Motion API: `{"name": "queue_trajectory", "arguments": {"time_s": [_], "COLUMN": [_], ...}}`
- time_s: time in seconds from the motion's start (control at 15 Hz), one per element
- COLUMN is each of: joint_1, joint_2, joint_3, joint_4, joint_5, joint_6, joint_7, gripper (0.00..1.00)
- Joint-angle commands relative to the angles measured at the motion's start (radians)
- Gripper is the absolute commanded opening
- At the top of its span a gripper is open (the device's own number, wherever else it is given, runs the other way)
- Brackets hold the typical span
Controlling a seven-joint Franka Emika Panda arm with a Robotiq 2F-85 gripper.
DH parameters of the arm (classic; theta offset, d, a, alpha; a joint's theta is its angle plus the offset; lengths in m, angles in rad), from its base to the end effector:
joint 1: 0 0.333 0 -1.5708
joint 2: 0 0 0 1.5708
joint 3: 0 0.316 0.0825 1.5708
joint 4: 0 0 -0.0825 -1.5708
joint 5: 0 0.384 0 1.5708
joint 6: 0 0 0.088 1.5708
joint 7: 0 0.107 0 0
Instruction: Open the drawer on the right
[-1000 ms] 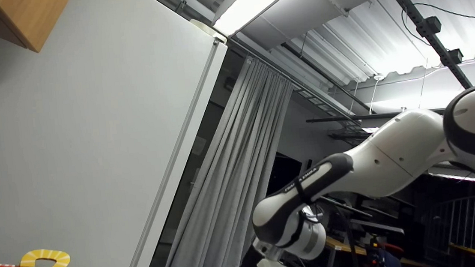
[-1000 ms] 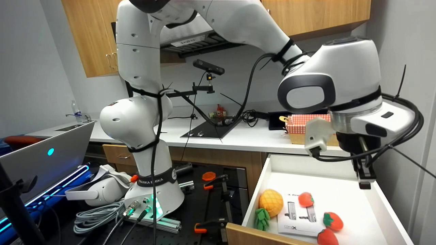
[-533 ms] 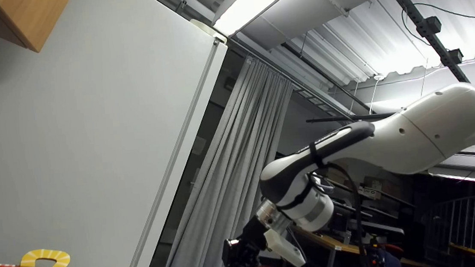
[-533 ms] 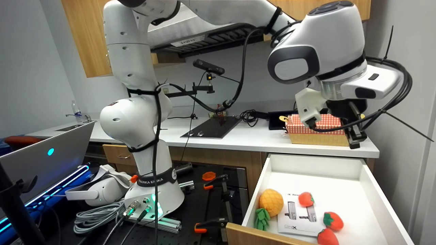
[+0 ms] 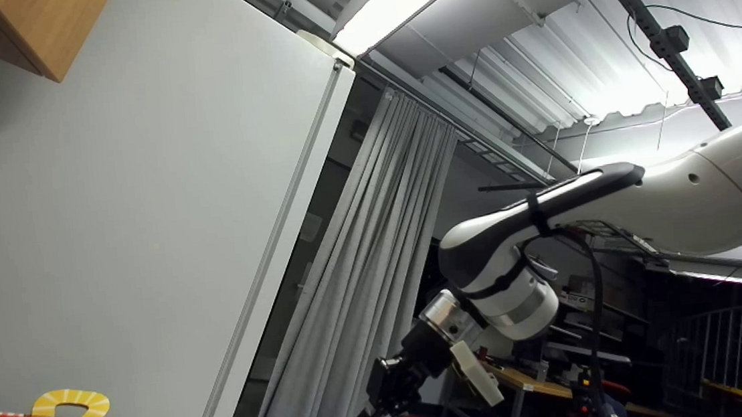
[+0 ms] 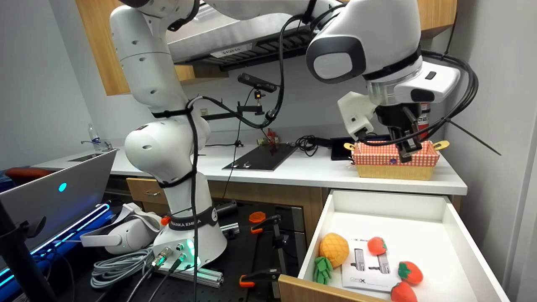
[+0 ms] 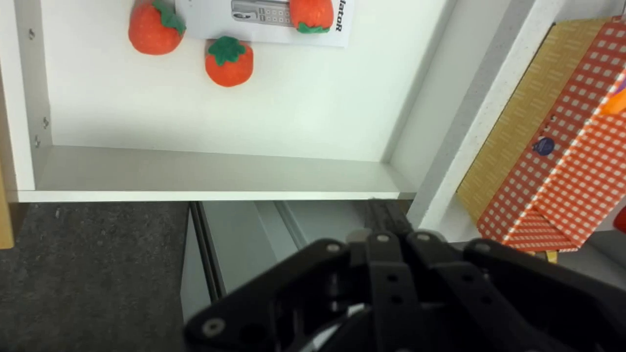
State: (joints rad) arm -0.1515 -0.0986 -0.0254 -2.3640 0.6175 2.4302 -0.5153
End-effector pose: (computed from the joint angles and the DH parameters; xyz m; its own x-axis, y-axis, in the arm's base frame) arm 0.4960 -0.0868 0.3825 0.9515 -0.1502 0.2685 -0.0450 -0.9313 -0.3615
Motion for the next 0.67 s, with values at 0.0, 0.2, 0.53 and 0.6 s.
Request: {"name": "queue_trajectory", "arguments": {"time_s": [0.0,0.2,0.53,0.6], "joint_1": [0.048,0.068,0.088,0.091], "joint_2": [-0.082,-0.106,-0.124,-0.128], "joint_3": [-0.05,-0.069,-0.092,-0.095], "joint_4": [-0.061,-0.079,-0.089,-0.092], "joint_5": [0.009,0.006,0.001,0.001], "joint_6": [-0.044,-0.062,-0.068,-0.067], "joint_7": [-0.039,-0.037,-0.033,-0.032], "gripper": [0.34,0.57,0.94,0.99]}}
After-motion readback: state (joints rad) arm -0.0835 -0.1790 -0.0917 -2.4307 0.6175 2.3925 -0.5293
